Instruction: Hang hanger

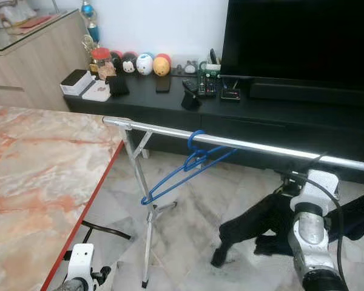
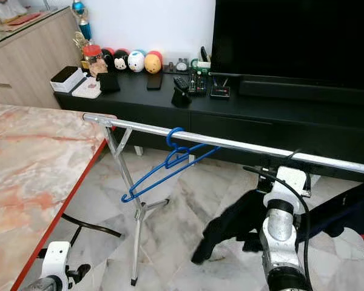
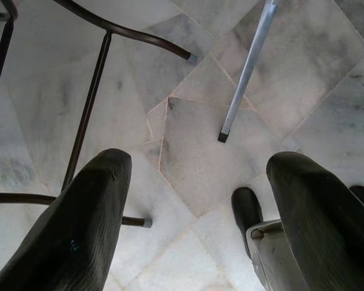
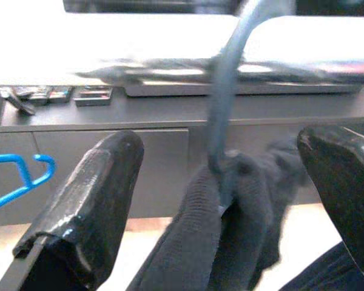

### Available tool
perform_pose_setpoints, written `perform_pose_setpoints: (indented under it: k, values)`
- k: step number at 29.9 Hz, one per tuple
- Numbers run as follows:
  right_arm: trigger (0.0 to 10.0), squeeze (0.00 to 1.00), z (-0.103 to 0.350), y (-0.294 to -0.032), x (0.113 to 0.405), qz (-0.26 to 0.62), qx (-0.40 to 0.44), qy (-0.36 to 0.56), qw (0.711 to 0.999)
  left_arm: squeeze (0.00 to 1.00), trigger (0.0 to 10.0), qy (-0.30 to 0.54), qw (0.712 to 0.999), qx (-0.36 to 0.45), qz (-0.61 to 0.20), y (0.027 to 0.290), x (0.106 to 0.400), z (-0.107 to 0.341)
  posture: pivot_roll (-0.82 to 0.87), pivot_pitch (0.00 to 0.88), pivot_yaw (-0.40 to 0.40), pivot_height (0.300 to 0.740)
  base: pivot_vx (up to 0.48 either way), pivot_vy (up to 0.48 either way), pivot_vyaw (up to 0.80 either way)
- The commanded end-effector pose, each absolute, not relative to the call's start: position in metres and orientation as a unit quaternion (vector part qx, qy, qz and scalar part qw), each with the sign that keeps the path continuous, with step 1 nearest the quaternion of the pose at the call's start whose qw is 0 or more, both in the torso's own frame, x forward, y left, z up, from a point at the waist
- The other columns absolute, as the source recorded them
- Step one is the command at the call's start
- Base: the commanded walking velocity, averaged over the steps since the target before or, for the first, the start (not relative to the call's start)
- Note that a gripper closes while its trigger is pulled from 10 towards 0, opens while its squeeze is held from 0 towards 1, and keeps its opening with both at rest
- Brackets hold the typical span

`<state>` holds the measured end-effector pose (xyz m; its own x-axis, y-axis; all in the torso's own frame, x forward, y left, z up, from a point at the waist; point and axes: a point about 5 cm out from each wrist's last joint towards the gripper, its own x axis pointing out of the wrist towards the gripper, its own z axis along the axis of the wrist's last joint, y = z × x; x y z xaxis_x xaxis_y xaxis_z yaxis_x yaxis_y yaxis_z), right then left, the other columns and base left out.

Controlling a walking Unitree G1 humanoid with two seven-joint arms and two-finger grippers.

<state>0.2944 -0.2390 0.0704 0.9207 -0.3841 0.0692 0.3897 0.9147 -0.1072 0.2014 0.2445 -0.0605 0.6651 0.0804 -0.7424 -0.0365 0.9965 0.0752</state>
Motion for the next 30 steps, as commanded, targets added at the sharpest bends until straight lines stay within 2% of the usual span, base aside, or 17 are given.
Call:
perform_pose_setpoints:
  k: [1,4,5,6,18,30]
  values:
    - [10.0,1.0,0.069,-0.234,0.295,-0.184,-0.064,-0.014,0.981,0.0,10.0,0.41,0.911,0.028,0.034,0.248,0.2,-0.06,-0.19,0.0,0.062,0.74,0.0,0.0,0.0]
    - [10.0,1.0,0.065,-0.227,0.298,-0.168,-0.057,0.003,0.984,0.0,10.0,0.412,0.91,0.025,0.031,0.247,0.2,-0.061,-0.19,0.0,0.064,0.74,0.0,0.0,0.0]
    - [10.0,0.77,0.064,-0.224,0.299,-0.162,-0.059,0.01,0.985,0.0,10.0,0.412,0.91,0.024,0.03,0.247,0.2,-0.061,-0.19,0.0,0.064,0.74,0.0,0.0,0.0]
    - [10.0,0.01,0.062,-0.222,0.301,-0.154,-0.063,0.02,0.986,0.0,10.0,0.413,0.91,0.024,0.03,0.246,0.2,-0.061,-0.19,0.0,0.063,0.74,0.0,0.0,0.0]
    - [10.0,0.0,0.048,-0.224,0.299,-0.147,-0.07,0.091,0.982,0.0,10.0,0.418,0.908,0.013,0.021,0.245,0.2,-0.062,-0.19,0.0,0.06,0.74,0.0,0.0,0.0]
    - [10.0,0.0,0.051,-0.236,0.302,-0.193,-0.06,0.097,0.975,0.0,10.0,0.421,0.907,0.006,0.014,0.243,0.199,-0.063,-0.19,0.0,0.058,0.74,0.0,0.0,0.0]
